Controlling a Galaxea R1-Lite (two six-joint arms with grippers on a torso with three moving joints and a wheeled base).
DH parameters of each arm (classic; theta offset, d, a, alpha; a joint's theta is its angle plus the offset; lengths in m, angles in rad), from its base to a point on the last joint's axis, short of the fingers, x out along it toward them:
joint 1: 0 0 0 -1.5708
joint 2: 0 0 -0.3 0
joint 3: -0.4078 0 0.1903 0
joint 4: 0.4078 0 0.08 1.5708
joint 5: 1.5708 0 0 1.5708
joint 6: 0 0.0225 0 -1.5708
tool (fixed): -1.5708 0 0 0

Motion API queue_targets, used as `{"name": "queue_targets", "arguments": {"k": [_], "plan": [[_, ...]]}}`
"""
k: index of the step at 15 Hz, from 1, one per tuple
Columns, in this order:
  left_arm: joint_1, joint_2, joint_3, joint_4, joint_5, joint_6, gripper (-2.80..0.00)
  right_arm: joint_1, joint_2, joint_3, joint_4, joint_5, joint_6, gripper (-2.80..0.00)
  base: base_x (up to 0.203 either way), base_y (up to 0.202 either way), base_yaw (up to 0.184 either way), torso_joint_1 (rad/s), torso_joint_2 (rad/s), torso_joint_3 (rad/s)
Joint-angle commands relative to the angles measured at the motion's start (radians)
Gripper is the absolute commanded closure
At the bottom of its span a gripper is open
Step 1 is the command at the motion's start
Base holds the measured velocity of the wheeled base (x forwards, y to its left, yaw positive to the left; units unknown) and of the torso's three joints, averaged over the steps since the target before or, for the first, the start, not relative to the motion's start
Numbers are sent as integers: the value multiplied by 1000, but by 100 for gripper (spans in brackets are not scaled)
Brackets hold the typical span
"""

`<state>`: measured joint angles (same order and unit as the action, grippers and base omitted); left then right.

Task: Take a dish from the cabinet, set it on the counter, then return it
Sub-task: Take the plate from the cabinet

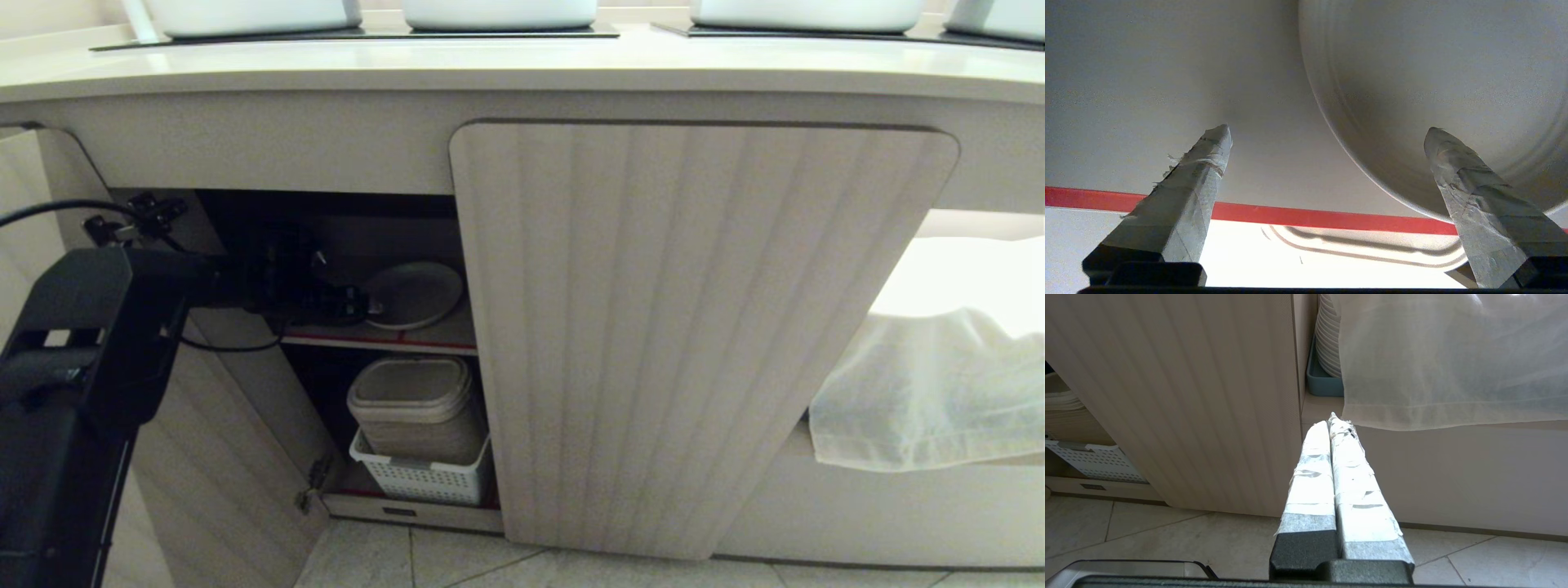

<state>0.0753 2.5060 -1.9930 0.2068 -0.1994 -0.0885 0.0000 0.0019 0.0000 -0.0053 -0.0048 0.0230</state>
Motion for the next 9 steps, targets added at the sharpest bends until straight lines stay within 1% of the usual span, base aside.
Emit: {"name": "queue_targets", "arguments": {"k": [1,4,7,9], "plan": [[-2,-3,0,2,-2,-2,-280,0,1,0,1,0,0,0,0,0,0,0,0,0],[-6,0,0,1,0,-2,-280,0,1,0,-1,0,0,0,0,0,0,0,0,0],[-5,11,-1,-44,-2,-2,-280,0,0,0,-1,0,0,0,0,0,0,0,0,0],[-5,13,0,-46,0,-2,-280,0,0,0,1,0,0,0,0,0,0,0,0,0]]}}
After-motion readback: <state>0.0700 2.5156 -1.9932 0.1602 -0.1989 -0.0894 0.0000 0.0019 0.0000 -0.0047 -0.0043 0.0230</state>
